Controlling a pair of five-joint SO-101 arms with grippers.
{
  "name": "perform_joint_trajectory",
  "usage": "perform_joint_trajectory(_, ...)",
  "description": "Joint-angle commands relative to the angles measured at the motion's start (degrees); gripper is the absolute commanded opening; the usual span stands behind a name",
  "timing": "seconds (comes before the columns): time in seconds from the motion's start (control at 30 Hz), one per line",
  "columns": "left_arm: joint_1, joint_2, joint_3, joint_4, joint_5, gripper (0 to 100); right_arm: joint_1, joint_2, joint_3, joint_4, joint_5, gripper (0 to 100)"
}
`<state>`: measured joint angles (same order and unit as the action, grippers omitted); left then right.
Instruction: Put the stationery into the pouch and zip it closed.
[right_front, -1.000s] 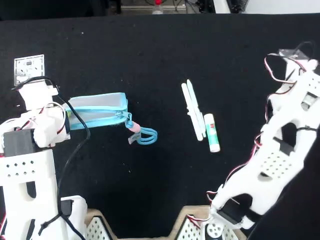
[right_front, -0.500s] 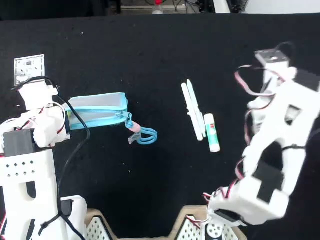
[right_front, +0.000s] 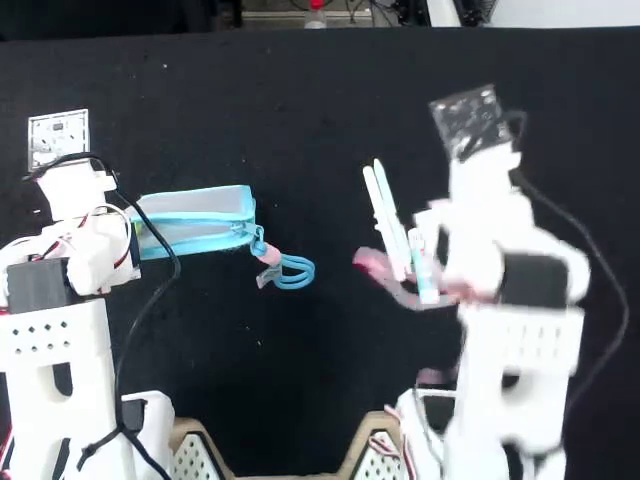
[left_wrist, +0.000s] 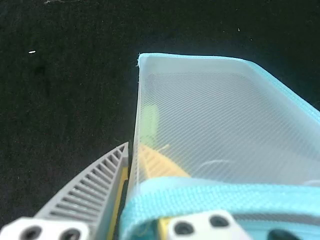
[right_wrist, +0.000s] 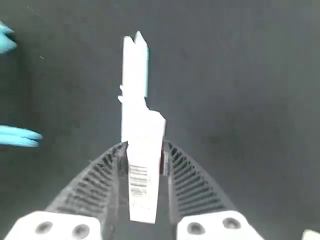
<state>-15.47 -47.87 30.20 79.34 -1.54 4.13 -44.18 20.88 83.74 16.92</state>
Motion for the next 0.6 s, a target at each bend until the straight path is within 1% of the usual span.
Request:
perform_joint_trajectory(0.0,-0.48,-0.18,-0.84,-0.18,0.79,3,-14.33,-9.63,-0.22,-0.88,-5.98,1.1)
perform_joint_trajectory(0.13,-0.75,-0.18,-0.75,-0.09,0.79,3,-25.76,-12.44,-0.22,-3.34,-6.59,1.1)
perform_joint_trajectory(0.3,-0.84,-0.18,-0.75,-0.09,0.79,3,-38.86,-14.29,0.75,-12.48,-6.59,1.1)
perform_joint_trajectory(0.43,-0.84,-0.18,-0.04,-0.18,0.79,3,-47.03,-16.4,7.52,-24.09,-6.59,1.1)
perform_joint_trajectory(0.57,-0.84,-0.18,0.04,-0.26,0.79,3,-50.81,-19.03,20.09,-41.76,-6.59,1.1)
